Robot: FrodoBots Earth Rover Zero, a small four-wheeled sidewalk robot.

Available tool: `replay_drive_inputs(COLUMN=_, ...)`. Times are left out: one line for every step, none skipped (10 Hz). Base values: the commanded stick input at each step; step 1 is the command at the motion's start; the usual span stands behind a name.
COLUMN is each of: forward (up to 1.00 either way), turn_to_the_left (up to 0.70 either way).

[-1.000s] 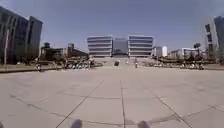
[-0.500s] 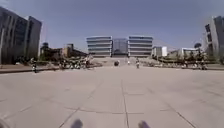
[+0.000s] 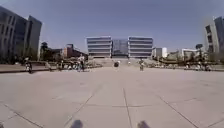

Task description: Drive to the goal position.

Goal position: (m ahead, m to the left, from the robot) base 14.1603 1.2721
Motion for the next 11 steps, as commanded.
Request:
replay_drive_inputs(forward=1.0, turn_to_the_left=-0.02)
replay_drive_inputs(forward=1.0, turn_to_the_left=-0.02)
replay_drive_inputs(forward=1.0, turn_to_the_left=-0.02)
replay_drive_inputs(forward=1.0, turn_to_the_left=-0.02)
replay_drive_inputs(forward=1.0, turn_to_the_left=-0.02)
replay_drive_inputs(forward=1.0, turn_to_the_left=-0.02)
replay_drive_inputs(forward=1.0, turn_to_the_left=-0.02)
replay_drive_inputs(forward=1.0, turn_to_the_left=-0.02)
replay_drive_inputs(forward=1.0, turn_to_the_left=-0.02)
replay_drive_inputs(forward=1.0, turn_to_the_left=-0.02)
replay_drive_inputs(forward=1.0, turn_to_the_left=-0.02)
